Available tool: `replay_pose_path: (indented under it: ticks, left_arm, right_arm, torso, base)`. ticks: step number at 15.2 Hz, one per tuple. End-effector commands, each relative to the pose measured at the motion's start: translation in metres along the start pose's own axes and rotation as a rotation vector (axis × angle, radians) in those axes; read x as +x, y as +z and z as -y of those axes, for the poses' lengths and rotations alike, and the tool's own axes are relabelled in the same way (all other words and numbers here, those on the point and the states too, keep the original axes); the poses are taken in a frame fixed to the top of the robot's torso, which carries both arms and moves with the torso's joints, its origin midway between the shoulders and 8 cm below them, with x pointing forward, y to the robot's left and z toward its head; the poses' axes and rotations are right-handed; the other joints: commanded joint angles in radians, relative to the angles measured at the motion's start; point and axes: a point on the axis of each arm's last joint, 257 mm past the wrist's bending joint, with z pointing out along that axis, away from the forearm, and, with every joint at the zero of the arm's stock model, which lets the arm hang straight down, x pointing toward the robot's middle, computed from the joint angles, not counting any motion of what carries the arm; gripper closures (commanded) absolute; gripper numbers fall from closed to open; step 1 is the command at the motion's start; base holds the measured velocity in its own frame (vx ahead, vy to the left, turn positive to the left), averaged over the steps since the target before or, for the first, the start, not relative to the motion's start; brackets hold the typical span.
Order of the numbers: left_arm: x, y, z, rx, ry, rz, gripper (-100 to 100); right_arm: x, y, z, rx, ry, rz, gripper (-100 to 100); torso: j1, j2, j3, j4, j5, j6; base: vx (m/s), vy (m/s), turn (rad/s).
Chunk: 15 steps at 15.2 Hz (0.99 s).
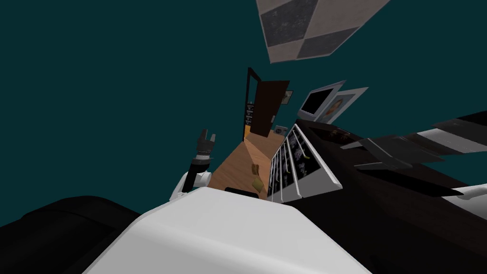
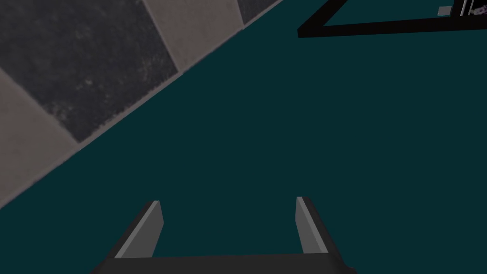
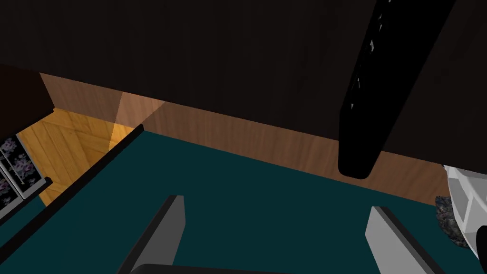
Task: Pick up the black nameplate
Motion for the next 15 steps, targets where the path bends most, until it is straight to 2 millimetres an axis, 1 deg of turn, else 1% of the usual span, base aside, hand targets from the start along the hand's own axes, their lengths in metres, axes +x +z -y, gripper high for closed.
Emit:
replay_pose_path:
  ticks: [1, 2, 3, 4, 5, 6, 7, 8, 9, 10, 11, 12, 14, 15]
  left_arm:
    - [0.0, 0.0, 0.0, 0.0, 0.0, 0.0, 0]
    - [0.0, 0.0, 0.0, 0.0, 0.0, 0.0, 0]
    - [0.0, 0.0, 0.0, 0.0, 0.0, 0.0, 0]
    - [0.0, 0.0, 0.0, 0.0, 0.0, 0.0, 0]
    - [0.0, 0.0, 0.0, 0.0, 0.0, 0.0, 0]
    - [0.0, 0.0, 0.0, 0.0, 0.0, 0.0, 0]
    - [0.0, 0.0, 0.0, 0.0, 0.0, 0.0, 0]
    - [0.0, 0.0, 0.0, 0.0, 0.0, 0.0, 0]
    - [0.0, 0.0, 0.0, 0.0, 0.0, 0.0, 0]
    - [0.0, 0.0, 0.0, 0.0, 0.0, 0.0, 0]
    - [0.0, 0.0, 0.0, 0.0, 0.0, 0.0, 0]
    - [0.0, 0.0, 0.0, 0.0, 0.0, 0.0, 0]
    - [0.0, 0.0, 0.0, 0.0, 0.0, 0.0, 0]
    - [0.0, 0.0, 0.0, 0.0, 0.0, 0.0, 0]
  right_arm:
    - [0.014, -0.007, -0.014, -0.035, 0.021, -0.042, -100]
    - [0.028, -0.014, -0.024, -0.06, 0.044, -0.081, -100]
    - [0.028, -0.014, -0.025, -0.064, 0.045, -0.082, -100]
    - [0.039, -0.02, -0.032, -0.081, 0.065, -0.113, -100]
    - [0.039, -0.021, -0.036, -0.095, 0.066, -0.114, -100]
    - [0.048, -0.025, -0.044, -0.115, 0.083, -0.139, -100]
    - [0.048, -0.026, -0.047, -0.128, 0.084, -0.14, -100]
    - [0.054, -0.03, -0.056, -0.157, 0.097, -0.157, -100]
    - [0.054, -0.03, -0.056, -0.158, 0.097, -0.157, -100]
    - [0.056, -0.032, -0.062, -0.177, 0.104, -0.165, -100]
    - [0.054, -0.029, -0.056, -0.156, 0.097, -0.156, -100]
    - [0.061, -0.018, -0.053, -0.159, 0.097, -0.162, -100]
    - [0.064, -0.01, -0.05, -0.158, 0.095, -0.165, -100]
    - [0.062, -0.016, -0.054, -0.162, 0.096, -0.163, -100]
  torso:
    - [0.0, 0.0, 0.0, 0.0, 0.0, 0.0]
    - [0.0, 0.0, 0.0, 0.0, 0.0, 0.0]
    - [-0.001, 0.0, 0.0, 0.0, 0.0, 0.0]
    - [-0.001, 0.0, 0.0, 0.0, 0.0, 0.0]
    - [-0.001, 0.0, 0.0, 0.0, 0.0, 0.0]
    - [0.0, -0.001, 0.0, 0.0, 0.0, 0.0]
    - [0.001, -0.001, 0.0, 0.0, 0.0, 0.0]
    - [0.002, -0.001, -0.001, 0.0, 0.0, 0.0]
    - [0.003, -0.001, -0.001, 0.0, 0.001, 0.0]
    - [0.004, -0.002, -0.001, 0.0, 0.001, 0.0]
    - [0.006, -0.002, -0.001, -0.001, 0.001, 0.0]
    - [0.007, -0.002, -0.001, -0.001, 0.002, 0.0]
    - [0.013, -0.001, -0.001, -0.001, 0.003, 0.0]
    - [0.015, -0.001, -0.001, -0.001, 0.003, 0.0]
  base:
    - [-0.018, -0.151, 0.057]
    - [-0.018, -0.159, 0.051]
    - [-0.02, -0.157, 0.039]
    - [-0.017, -0.151, 0.045]
    - [-0.019, -0.133, 0.038]
    - [-0.013, -0.123, 0.033]
    - [-0.009, -0.108, 0.027]
    - [-0.007, -0.093, 0.019]
    - [0.001, -0.074, 0.014]
    - [0.001, -0.059, 0.013]
    - [-0.002, -0.035, 0.006]
    - [-0.014, 0.016, 0.001]
    - [-0.033, 0.063, -0.005]
    - [-0.018, 0.049, -0.005]
